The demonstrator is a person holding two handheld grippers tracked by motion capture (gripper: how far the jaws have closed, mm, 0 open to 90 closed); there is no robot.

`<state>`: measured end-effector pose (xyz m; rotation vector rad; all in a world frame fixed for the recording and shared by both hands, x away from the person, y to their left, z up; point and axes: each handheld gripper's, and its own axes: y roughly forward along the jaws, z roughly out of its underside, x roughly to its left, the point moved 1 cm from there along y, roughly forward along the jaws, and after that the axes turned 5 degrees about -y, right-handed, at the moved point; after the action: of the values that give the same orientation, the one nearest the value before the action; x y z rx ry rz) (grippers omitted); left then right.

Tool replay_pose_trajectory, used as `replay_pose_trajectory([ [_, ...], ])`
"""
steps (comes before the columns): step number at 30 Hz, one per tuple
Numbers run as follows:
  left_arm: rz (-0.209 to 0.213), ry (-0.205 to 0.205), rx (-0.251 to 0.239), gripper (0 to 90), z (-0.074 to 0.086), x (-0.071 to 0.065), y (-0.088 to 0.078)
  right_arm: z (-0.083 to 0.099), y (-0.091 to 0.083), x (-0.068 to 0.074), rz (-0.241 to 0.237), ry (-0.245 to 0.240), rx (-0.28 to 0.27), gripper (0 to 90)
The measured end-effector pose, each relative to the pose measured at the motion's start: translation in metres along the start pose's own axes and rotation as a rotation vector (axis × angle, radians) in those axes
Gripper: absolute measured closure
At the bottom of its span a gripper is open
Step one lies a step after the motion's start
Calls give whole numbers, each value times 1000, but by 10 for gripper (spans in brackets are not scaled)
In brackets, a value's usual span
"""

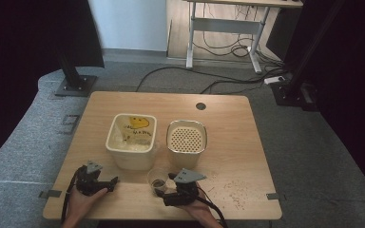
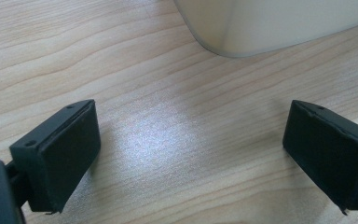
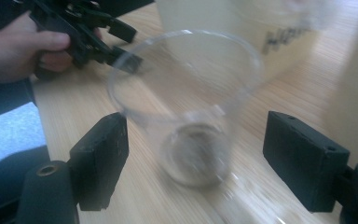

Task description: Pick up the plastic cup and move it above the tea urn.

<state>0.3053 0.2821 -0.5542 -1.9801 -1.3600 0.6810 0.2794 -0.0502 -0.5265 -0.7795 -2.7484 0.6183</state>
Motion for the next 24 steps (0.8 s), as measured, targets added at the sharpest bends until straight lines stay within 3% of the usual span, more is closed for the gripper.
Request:
replay_pose_trajectory([
  [3,0,0,0,37,0,0,0,-6,14,6,6,-37,10,231],
  [4,1,0,0,38,0,0,0,-8,24,7,34,-46,16,282],
  [10,5,6,-3,45,1,0,0,-9,26,7,52,-61,12,320],
  [13,5,6,-3,45,1,0,0,-12,11,3,59,-39,-26,329],
  [17,6,6,-2,46,1,-1,-1,-28,-25,-5,89,-21,-106,340],
  [20,5,8,0,46,1,0,-1,-46,-55,-13,119,-22,-152,341],
  [21,5,9,0,46,1,0,-1,-60,-74,-19,154,-31,-181,340],
  [22,5,9,0,45,1,0,-1,-60,-74,-19,154,-31,-181,340],
  [23,4,10,1,44,1,0,-1,-73,-91,-30,193,-41,-198,338],
  [24,4,10,1,44,1,0,-1,-73,-91,-30,193,-41,-198,338],
])
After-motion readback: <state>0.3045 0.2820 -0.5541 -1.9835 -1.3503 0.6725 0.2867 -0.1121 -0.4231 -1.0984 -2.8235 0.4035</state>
